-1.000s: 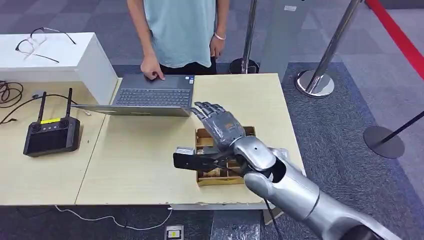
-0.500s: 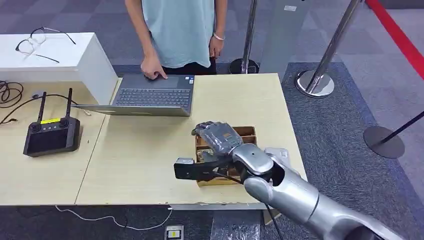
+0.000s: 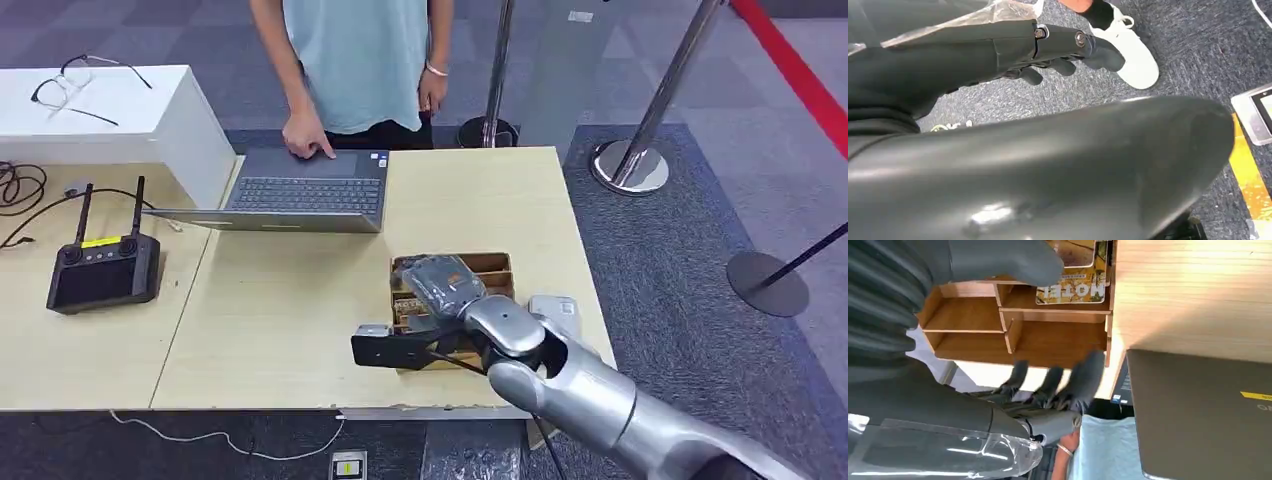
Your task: Pass the card to the sensor for recognition and then transmit it.
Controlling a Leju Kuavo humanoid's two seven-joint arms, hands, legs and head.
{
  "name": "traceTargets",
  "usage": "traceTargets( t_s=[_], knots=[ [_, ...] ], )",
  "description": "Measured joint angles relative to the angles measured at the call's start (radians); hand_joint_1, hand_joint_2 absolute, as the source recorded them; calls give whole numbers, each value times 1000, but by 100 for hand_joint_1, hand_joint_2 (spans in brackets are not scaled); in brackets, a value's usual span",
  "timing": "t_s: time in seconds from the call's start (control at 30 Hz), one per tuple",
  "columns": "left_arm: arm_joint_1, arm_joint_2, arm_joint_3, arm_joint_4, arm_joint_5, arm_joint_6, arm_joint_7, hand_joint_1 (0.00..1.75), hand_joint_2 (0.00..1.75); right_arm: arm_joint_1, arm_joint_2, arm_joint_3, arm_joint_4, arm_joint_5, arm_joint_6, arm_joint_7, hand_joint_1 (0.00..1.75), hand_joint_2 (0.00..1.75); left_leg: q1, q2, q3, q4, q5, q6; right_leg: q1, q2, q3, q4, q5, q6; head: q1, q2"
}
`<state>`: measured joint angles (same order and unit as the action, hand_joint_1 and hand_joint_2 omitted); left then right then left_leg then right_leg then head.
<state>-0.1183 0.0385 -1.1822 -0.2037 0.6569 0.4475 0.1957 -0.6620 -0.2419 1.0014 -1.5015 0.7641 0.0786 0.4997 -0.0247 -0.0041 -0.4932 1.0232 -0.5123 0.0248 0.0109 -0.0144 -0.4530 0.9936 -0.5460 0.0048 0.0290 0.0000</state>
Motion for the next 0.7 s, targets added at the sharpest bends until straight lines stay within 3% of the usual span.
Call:
traceTargets(
  t_s=[0.27,0.53,0.63,0.7],
  knots=[
    [0,0,0,0,0,0,0,0,0,9,-4,6,12,1,-5,2,51,175,0,0,0,0,0,0,0,0,0,0,0,0,0,0],
    [0,0,0,0,-2,0,5,0,0,22,-8,6,27,10,-20,9,58,175,0,0,0,0,0,0,0,0,0,0,0,0,0,0],
    [0,0,0,0,-2,0,5,0,0,28,-10,6,33,24,-24,11,51,175,0,0,0,0,0,0,0,0,0,0,0,0,0,0],
    [0,0,0,0,-3,0,5,0,0,30,-11,6,39,40,-25,13,61,175,0,0,0,0,0,0,0,0,0,0,0,0,0,0]
  ],
)
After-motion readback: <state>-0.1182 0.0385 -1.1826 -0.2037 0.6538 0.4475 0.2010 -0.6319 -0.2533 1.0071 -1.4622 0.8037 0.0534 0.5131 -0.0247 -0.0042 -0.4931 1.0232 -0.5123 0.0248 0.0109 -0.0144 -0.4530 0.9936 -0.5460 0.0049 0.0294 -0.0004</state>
